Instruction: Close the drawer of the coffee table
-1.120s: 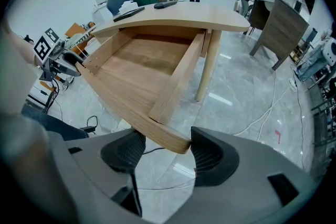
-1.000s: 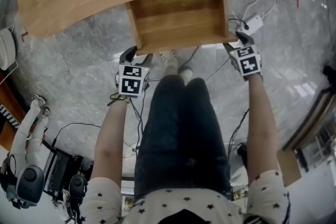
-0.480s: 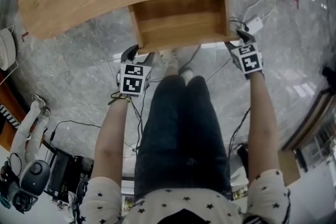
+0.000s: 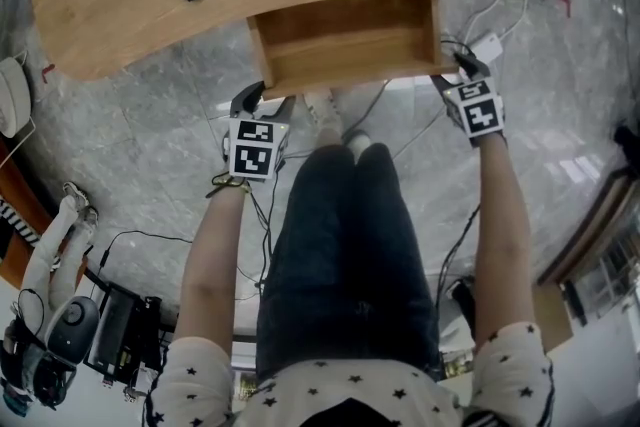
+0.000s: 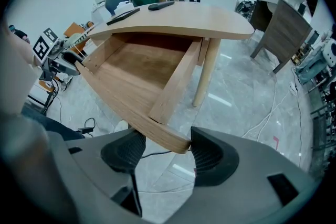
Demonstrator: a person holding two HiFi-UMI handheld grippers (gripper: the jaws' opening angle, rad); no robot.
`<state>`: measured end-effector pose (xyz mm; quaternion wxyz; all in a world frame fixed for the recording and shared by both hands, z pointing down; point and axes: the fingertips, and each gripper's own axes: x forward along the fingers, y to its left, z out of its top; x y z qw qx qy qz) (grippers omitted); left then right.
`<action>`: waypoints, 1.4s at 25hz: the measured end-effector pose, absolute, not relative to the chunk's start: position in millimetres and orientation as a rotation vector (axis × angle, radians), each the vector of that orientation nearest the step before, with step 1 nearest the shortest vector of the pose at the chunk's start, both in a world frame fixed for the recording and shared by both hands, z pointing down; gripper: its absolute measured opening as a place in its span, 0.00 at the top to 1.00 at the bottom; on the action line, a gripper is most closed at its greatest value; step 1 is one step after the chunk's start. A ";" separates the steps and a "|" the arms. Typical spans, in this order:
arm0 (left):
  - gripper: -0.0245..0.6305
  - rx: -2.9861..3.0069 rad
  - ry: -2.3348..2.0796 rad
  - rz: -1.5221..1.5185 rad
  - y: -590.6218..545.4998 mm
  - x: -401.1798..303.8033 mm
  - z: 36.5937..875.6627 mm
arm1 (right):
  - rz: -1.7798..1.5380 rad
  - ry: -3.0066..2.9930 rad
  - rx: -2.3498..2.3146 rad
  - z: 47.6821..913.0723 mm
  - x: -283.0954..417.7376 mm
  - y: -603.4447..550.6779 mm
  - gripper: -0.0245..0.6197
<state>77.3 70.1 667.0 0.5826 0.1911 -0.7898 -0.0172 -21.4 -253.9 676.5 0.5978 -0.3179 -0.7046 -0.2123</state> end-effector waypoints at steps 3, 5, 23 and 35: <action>0.59 0.446 -1.858 -0.041 73.6 68.6 668.5 | -0.490 -1.643 -0.735 677.0 -29.3 -250.4 0.54; 0.59 0.449 -1.863 -0.039 76.1 63.2 669.3 | -0.491 -1.645 -0.734 677.6 -33.7 -248.2 0.54; 0.59 0.467 -1.871 -0.037 81.9 43.8 665.9 | -0.510 -1.644 -0.729 675.7 -54.2 -242.6 0.54; 0.59 0.453 -1.896 -0.053 83.8 31.4 666.4 | -0.513 -1.666 -0.737 676.3 -66.7 -238.5 0.54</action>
